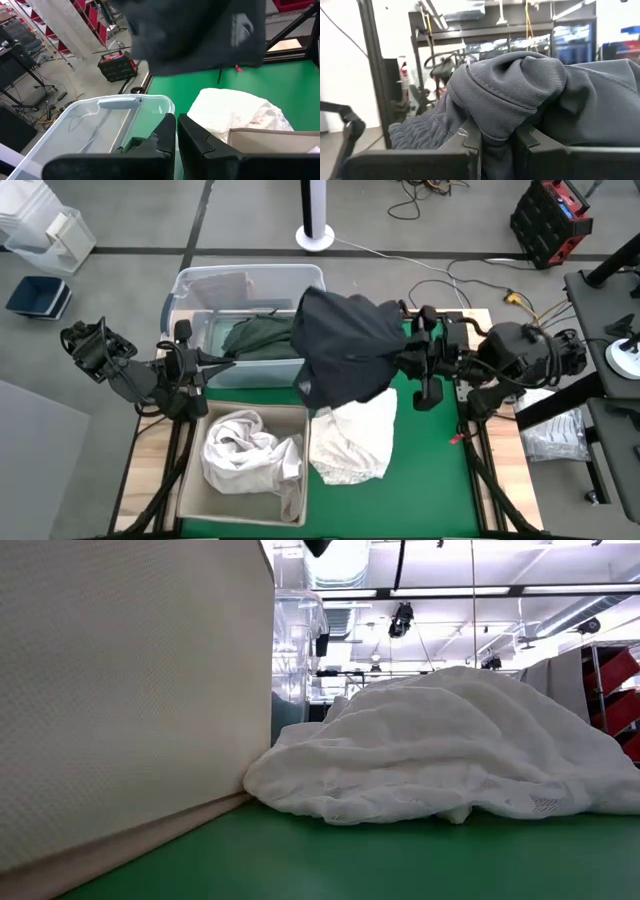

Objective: Sort clothes
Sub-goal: Put the black pants into the transparent bin

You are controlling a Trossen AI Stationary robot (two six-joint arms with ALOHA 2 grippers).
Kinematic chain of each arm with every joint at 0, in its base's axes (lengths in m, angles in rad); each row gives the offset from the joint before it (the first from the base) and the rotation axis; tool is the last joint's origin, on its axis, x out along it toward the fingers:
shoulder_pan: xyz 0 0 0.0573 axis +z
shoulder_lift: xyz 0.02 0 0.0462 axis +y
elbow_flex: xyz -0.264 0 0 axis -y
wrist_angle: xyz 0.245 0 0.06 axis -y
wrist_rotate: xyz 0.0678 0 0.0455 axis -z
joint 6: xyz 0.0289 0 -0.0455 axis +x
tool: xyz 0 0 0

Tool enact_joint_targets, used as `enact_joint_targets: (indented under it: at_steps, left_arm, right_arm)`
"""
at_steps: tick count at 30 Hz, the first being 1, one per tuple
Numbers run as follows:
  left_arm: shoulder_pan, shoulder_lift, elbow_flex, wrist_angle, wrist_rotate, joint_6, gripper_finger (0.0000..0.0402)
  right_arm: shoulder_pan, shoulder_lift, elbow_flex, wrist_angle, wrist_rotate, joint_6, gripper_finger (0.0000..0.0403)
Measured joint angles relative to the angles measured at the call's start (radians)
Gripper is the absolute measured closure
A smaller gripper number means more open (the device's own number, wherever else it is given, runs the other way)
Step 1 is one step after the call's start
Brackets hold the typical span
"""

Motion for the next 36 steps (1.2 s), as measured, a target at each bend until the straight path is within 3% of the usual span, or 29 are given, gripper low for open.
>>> enact_joint_targets:
  at_steps: [12,16,27,36]
  left_arm:
    - [0.000,-0.008,0.001,0.002,-0.005,0.008,0.0402]
    - [0.000,-0.013,0.020,0.004,-0.008,0.012,0.0402]
    - [-0.002,-0.017,0.113,0.009,-0.008,0.080,0.0402]
    - [-0.002,-0.030,0.135,0.009,-0.008,0.117,0.0402]
  right_arm:
    - [-0.137,0.170,0.248,-0.040,-0.016,-0.101,0.0365]
    - [-0.209,0.242,0.336,-0.086,-0.087,-0.067,0.0365]
    - [-0.433,0.446,0.579,-0.159,-0.410,0.054,0.0365]
    - [-0.576,0.579,0.672,-0.157,-0.500,0.127,0.0365]
